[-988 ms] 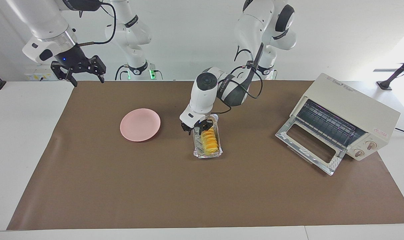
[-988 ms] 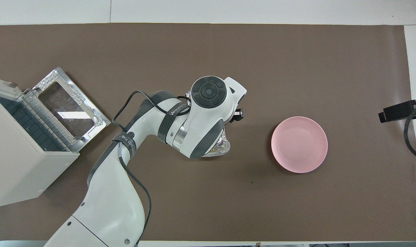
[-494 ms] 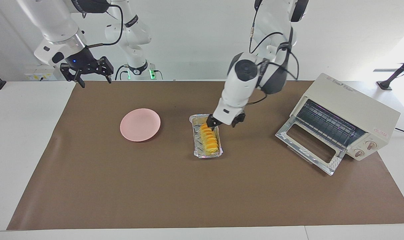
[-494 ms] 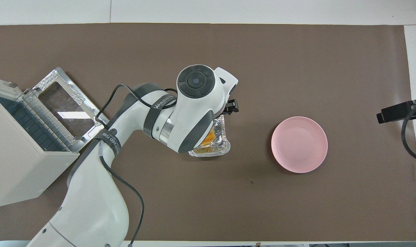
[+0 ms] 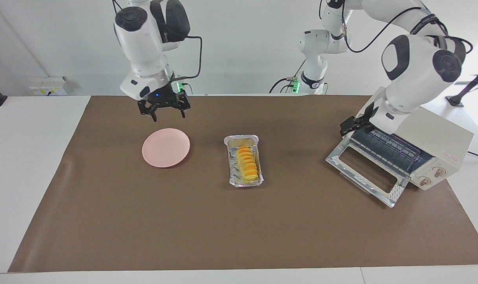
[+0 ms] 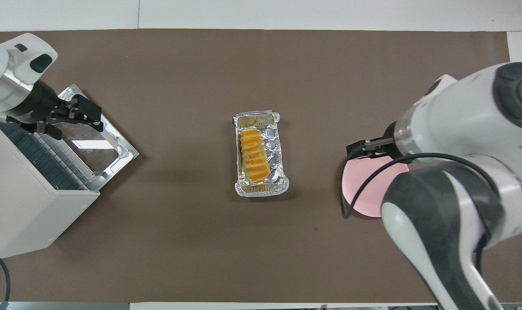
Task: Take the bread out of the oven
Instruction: 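Set the tray down with the left gripper while the right gripper approaches, then grasp the edge of the foil tray with the right gripper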
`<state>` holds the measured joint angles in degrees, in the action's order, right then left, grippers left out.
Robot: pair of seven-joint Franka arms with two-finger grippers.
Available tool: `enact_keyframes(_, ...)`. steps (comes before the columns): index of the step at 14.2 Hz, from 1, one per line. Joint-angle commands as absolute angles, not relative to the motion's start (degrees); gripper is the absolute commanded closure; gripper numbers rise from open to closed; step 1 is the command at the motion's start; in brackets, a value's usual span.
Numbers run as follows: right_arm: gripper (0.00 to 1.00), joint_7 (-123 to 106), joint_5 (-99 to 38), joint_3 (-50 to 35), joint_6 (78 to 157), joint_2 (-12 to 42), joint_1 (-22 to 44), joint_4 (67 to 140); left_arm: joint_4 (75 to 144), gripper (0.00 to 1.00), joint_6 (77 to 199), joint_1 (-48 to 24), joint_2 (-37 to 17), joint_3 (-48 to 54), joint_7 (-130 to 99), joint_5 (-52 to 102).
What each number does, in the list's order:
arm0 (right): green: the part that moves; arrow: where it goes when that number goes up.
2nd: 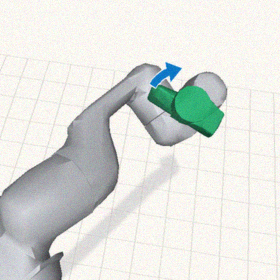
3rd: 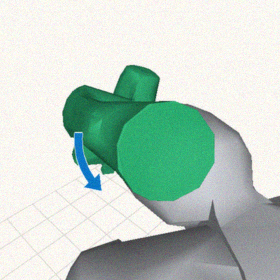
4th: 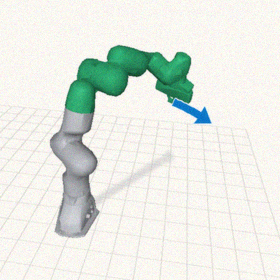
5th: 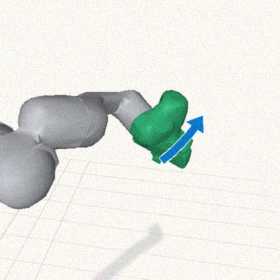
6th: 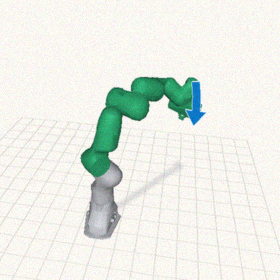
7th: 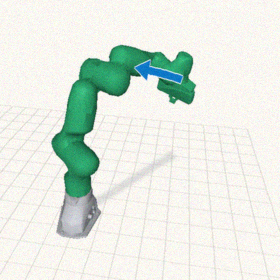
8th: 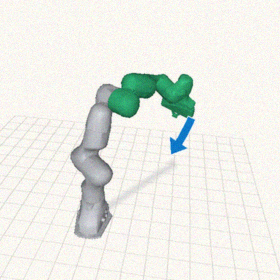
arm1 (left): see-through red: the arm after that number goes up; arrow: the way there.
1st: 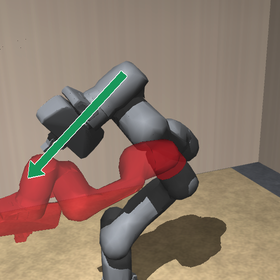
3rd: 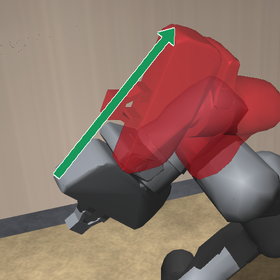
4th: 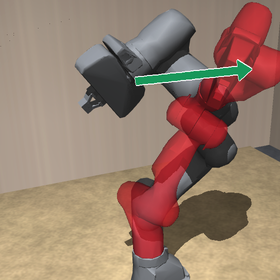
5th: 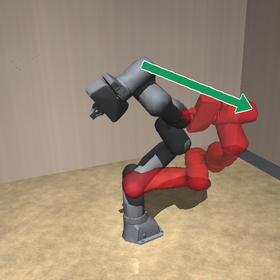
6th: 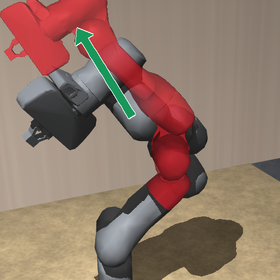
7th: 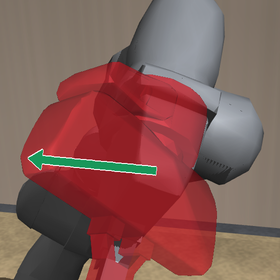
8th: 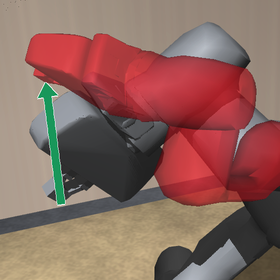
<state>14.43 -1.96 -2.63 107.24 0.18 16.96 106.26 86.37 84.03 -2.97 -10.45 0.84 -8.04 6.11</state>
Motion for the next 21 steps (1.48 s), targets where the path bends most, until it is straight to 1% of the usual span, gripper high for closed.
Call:
enact_keyframes(1, 0.00, 24.23, -2.64, -2.29, 116.25, 8.67, 23.35, 105.47, 93.75, 0.00, 82.18, -2.90, -3.10, 1.49, -7.30, 1.51)
enact_keyframes(3, 0.00, 27.76, -2.55, -2.29, 120.13, 12.03, 26.18, 105.12, 98.59, 0.00, 83.58, -2.99, 0.25, 1.58, -6.60, -0.08)
enact_keyframes(4, 0.00, 30.12, -1.94, -2.11, 120.41, 16.48, 29.06, 102.16, 99.22, 0.00, 83.84, -2.81, 0.70, 1.50, -5.55, -0.17)
enact_keyframes(5, 0.00, 33.80, 0.33, -2.11, 120.93, 22.09, 30.92, 97.95, 99.49, 0.00, 82.80, -2.90, 1.31, 1.49, -5.10, -0.70)
enact_keyframes(6, 0.00, 35.49, 2.44, -2.20, 122.16, 24.76, 31.29, 96.00, 100.97, 0.00, 83.05, -2.90, 3.15, 1.49, -5.10, -0.70)
enact_keyframes(9, 0.00, 34.90, 3.25, -2.02, 124.63, 26.37, 29.98, 96.24, 101.43, 0.00, 85.60, -2.73, 3.08, 1.58, -4.05, -0.70)
enact_keyframes(11, 0.00, 32.45, 3.25, -2.02, 125.41, 26.63, 27.78, 96.41, 101.43, 0.00, 85.08, -2.72, 3.08, 1.50, -1.76, -0.70)
enact_keyframes(13, 0.00, 31.64, 3.16, -2.02, 128.13, 27.07, 26.98, 97.55, 100.81, 0.00, 84.20, -2.81, 2.81, 1.58, -1.50, -0.70)
enact_keyframes(15, 0.04, 31.73, 3.08, -2.02, 130.77, 27.94, 27.42, 98.35, 97.67, 0.00, 80.97, -3.34, 1.76, 1.67, -0.53, -1.41)
enact_keyframes(17, 0.04, 31.64, 3.08, -2.02, 130.96, 27.95, 27.33, 98.53, 93.80, 0.00, 77.97, -3.43, 1.14, 2.11, -0.53, -1.06)
enact_keyframes(18, 0.06, 31.64, 3.08, -2.02, 131.13, 27.95, 27.33, 98.70, 93.00, 0.00, 77.44, -3.43, 1.06, 2.20, -0.44, -1.05)
enact_keyframes(19, 0.10, 31.64, 3.08, -2.02, 131.22, 27.95, 27.25, 98.70, 93.25, 0.00, 77.69, -3.51, 1.05, 2.20, -0.44, -1.05)
enact_keyframes(20, 0.20, 31.55, 3.08, -2.02, 131.22, 27.86, 27.33, 98.70, 93.43, 0.00, 78.22, -3.69, 1.05, 2.20, -0.35, -1.14)
enact_keyframes(21, 0.38, 31.55, 3.08, -2.02, 131.22, 27.86, 27.33, 98.70, 92.91, 0.00, 78.31, -3.69, 0.97, 2.28, -0.18, -1.23)
